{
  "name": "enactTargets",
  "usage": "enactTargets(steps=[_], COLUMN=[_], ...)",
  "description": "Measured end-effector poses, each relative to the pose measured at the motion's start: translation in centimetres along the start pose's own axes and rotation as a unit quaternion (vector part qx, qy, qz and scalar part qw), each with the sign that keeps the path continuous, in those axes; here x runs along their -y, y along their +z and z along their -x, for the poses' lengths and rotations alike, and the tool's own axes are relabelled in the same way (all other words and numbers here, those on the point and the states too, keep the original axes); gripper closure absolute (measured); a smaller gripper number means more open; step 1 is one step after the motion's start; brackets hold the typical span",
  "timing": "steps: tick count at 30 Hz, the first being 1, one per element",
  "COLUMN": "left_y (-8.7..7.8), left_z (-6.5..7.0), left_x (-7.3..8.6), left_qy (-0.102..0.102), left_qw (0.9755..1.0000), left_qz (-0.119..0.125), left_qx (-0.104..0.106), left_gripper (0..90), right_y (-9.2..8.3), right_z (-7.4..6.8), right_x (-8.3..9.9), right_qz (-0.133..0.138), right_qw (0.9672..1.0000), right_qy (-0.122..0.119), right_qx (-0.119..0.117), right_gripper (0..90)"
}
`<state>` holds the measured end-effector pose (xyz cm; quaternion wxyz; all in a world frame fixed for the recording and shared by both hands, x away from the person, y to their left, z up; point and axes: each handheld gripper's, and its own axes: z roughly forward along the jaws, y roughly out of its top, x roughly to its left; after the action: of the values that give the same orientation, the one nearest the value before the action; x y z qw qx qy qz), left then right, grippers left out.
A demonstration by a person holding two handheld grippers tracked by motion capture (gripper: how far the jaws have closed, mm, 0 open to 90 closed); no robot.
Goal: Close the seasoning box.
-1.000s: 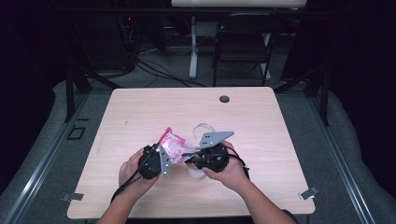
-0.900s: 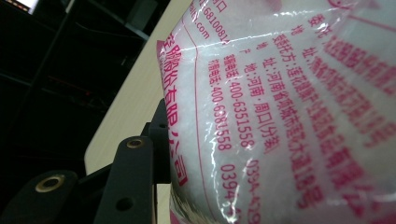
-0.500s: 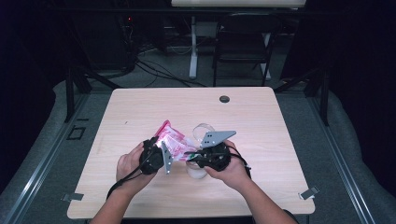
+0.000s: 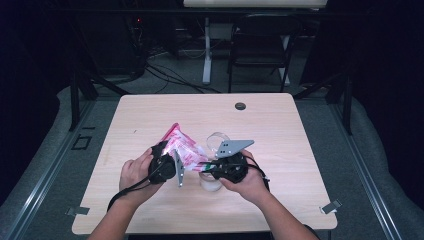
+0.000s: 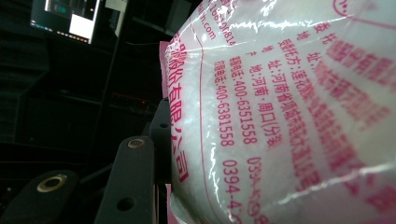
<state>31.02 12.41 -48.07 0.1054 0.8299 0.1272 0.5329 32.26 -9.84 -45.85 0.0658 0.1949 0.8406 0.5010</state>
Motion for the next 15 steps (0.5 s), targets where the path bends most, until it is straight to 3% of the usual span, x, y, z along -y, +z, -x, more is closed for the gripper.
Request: enactTargets(steps=[15], left_y=[-0.36], left_z=[-0.49], left_x=[-0.51], left_qy=[0.025], left_qw=[0.9993], left_qz=[0.000], left_qx=[-0.029], left_gripper=[60.9], right_y=[-0.17], right_z=[0.09], right_x=[0.02], right_qz=[0.000], right_qw=[1.0000], right_qy=[0.002], right_qx=[0.004], right_gripper=[88.2])
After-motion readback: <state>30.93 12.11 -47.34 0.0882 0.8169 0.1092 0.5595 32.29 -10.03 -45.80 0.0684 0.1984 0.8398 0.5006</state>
